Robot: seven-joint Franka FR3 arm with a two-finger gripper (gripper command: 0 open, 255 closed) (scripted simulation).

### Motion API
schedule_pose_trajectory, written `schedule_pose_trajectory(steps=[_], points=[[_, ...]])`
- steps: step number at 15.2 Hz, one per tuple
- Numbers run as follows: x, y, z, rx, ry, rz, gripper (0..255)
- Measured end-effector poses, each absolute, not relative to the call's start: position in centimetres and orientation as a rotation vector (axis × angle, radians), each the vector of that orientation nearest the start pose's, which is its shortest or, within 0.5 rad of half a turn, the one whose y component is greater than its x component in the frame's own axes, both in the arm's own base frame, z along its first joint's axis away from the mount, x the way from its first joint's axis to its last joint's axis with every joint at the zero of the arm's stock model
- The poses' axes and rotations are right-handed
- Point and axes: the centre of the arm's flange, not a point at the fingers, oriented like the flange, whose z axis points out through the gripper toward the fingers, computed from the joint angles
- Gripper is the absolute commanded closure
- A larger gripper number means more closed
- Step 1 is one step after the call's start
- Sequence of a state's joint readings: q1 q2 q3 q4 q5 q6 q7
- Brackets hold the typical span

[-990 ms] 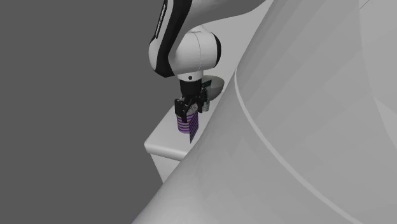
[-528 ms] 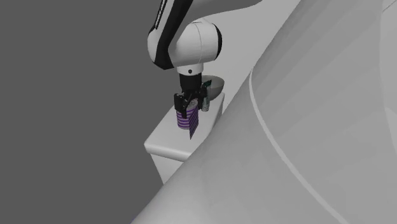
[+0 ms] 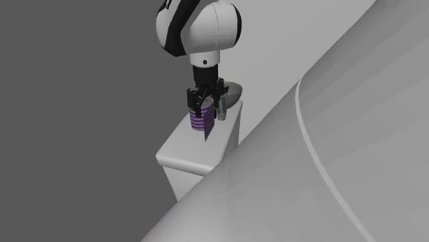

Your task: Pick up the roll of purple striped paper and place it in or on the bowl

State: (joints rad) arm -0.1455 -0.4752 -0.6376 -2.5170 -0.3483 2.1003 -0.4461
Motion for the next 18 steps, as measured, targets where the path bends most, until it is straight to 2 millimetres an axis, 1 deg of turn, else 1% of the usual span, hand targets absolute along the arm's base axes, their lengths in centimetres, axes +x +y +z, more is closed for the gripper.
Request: schedule_pose_trajectory(steps=[6, 18], points=[[28.3, -30.5, 44.4, -3.157, 0.16, 0.02, 255], [28.2, -30.3, 50.5, -3.157, 0.16, 0.02, 255]])
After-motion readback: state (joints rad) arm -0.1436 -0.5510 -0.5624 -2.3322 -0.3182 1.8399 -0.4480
